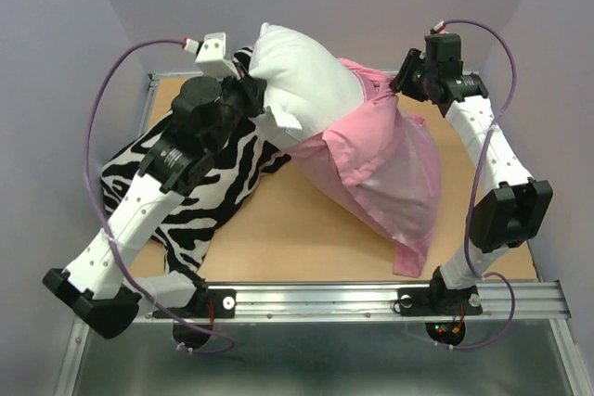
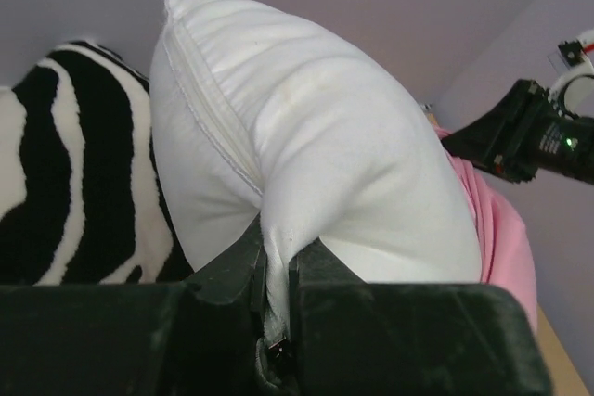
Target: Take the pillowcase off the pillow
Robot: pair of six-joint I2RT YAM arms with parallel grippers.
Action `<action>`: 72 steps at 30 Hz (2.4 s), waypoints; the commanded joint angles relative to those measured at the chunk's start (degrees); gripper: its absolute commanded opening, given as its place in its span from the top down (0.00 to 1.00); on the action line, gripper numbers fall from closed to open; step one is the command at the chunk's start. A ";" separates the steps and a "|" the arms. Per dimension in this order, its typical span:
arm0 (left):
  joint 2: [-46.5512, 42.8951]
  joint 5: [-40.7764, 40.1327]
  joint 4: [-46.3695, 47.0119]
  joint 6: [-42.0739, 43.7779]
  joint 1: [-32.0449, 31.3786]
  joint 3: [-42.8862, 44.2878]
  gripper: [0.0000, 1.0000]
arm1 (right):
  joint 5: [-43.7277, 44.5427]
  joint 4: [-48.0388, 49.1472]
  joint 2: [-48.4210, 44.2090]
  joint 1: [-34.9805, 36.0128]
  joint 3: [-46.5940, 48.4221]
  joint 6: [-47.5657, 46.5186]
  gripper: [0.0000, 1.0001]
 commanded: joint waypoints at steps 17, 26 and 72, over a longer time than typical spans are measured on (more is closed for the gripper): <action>20.47 -7.53 -0.49 4.33 3.21 25.48 1.00 | 8.23 9.31 -28.48 33.70 -18.76 -1.19 0.26; 22.50 -5.77 -1.46 4.06 3.21 27.94 1.00 | 46.97 5.02 -16.65 56.95 -19.05 -0.85 0.26; 28.04 4.67 -2.62 2.22 21.21 53.18 1.00 | 62.15 -14.49 -33.13 59.69 -43.11 20.41 0.99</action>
